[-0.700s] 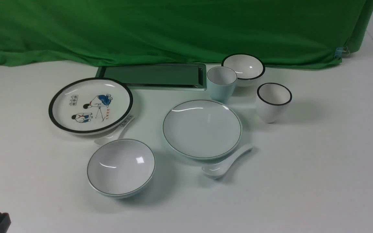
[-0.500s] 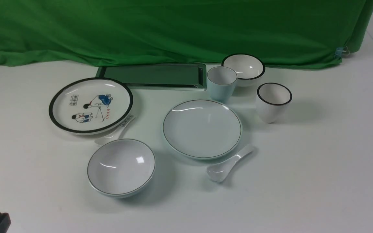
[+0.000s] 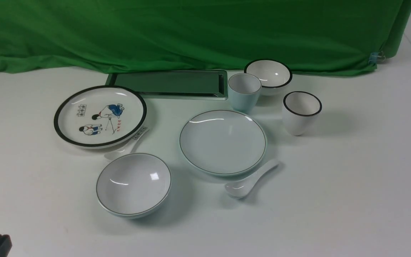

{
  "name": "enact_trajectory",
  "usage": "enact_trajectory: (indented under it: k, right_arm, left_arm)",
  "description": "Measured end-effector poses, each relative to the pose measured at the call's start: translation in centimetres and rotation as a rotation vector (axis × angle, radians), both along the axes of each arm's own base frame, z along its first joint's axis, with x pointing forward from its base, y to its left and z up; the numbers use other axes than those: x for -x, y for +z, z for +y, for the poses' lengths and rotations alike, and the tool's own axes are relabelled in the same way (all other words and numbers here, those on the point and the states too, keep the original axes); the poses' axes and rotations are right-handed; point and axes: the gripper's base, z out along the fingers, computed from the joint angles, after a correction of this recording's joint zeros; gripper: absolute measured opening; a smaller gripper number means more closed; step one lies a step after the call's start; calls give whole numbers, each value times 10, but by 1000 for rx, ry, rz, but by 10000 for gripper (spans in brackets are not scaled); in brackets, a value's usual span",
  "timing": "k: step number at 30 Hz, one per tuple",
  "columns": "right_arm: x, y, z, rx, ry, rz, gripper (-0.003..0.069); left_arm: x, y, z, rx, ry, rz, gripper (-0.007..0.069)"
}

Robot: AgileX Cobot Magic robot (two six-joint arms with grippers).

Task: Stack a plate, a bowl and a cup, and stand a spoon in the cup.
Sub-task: Use the left arm to grab a blue rice bowl

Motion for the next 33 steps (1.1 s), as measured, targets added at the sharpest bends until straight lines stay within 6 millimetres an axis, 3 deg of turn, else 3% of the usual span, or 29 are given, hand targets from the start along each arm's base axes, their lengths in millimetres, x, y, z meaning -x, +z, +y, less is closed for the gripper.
enact_trajectory:
  k: [15, 18, 26, 33]
  right_arm:
    - [0, 1, 0, 0, 0, -13, 244]
    - [-1, 7, 0, -1, -1, -80, 243]
    - [2, 48, 0, -29, -3, -529, 243]
    - [6, 59, 0, -157, 11, -661, 242]
  left_arm:
    - [-1, 3, 0, -25, -1, -33, -29]
    - [-2, 12, 2, -23, 14, -139, -29]
    - [6, 55, 7, -24, 79, -618, -29]
    - [10, 64, 8, 24, 84, -723, -29]
